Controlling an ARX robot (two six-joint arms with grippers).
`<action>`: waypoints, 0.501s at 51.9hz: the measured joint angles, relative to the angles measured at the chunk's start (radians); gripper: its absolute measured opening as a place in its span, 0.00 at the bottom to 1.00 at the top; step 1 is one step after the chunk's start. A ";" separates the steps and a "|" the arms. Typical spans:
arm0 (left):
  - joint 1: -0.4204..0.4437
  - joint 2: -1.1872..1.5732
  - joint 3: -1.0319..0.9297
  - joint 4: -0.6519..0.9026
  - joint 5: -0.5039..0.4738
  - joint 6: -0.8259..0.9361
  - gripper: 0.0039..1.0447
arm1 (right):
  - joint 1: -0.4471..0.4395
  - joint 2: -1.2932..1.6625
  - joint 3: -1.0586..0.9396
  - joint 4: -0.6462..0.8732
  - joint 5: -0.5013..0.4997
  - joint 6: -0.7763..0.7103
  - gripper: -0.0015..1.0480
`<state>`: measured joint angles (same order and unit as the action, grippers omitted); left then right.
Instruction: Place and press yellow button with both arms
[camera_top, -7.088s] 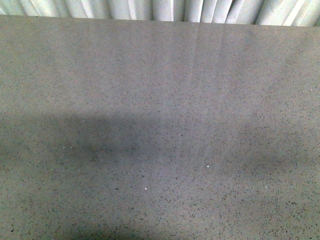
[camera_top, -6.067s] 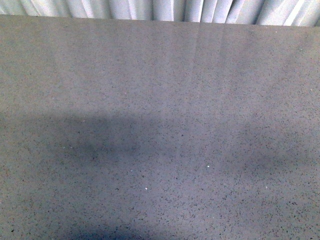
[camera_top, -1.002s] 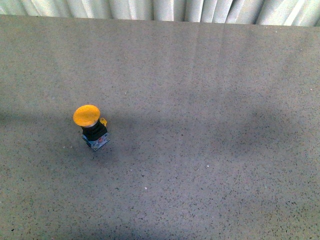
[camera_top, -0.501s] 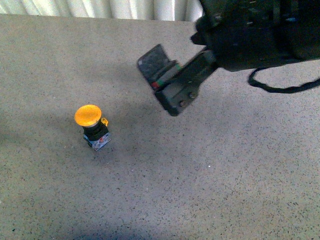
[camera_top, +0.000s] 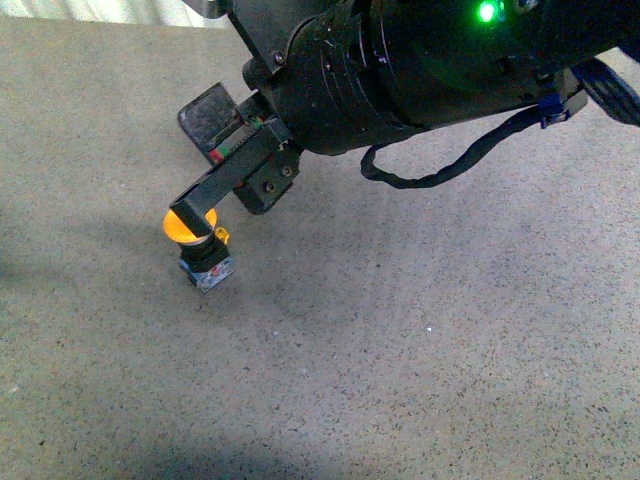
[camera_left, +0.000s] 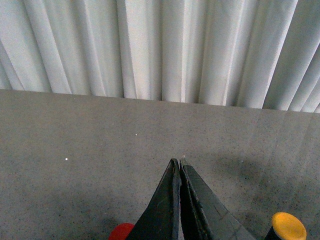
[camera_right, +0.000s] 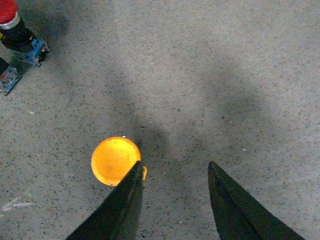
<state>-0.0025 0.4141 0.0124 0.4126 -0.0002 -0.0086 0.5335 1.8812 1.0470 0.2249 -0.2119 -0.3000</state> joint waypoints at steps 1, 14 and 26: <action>0.000 -0.005 0.000 -0.005 0.000 0.000 0.01 | 0.002 0.002 0.002 -0.002 -0.001 0.005 0.33; 0.000 -0.092 0.000 -0.089 0.000 0.000 0.01 | 0.023 0.053 0.048 -0.026 -0.031 0.058 0.01; 0.000 -0.177 0.000 -0.174 0.000 0.000 0.01 | 0.027 0.112 0.093 -0.049 -0.050 0.099 0.01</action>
<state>-0.0025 0.2375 0.0120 0.2386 -0.0002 -0.0082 0.5610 1.9930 1.1400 0.1757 -0.2615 -0.2012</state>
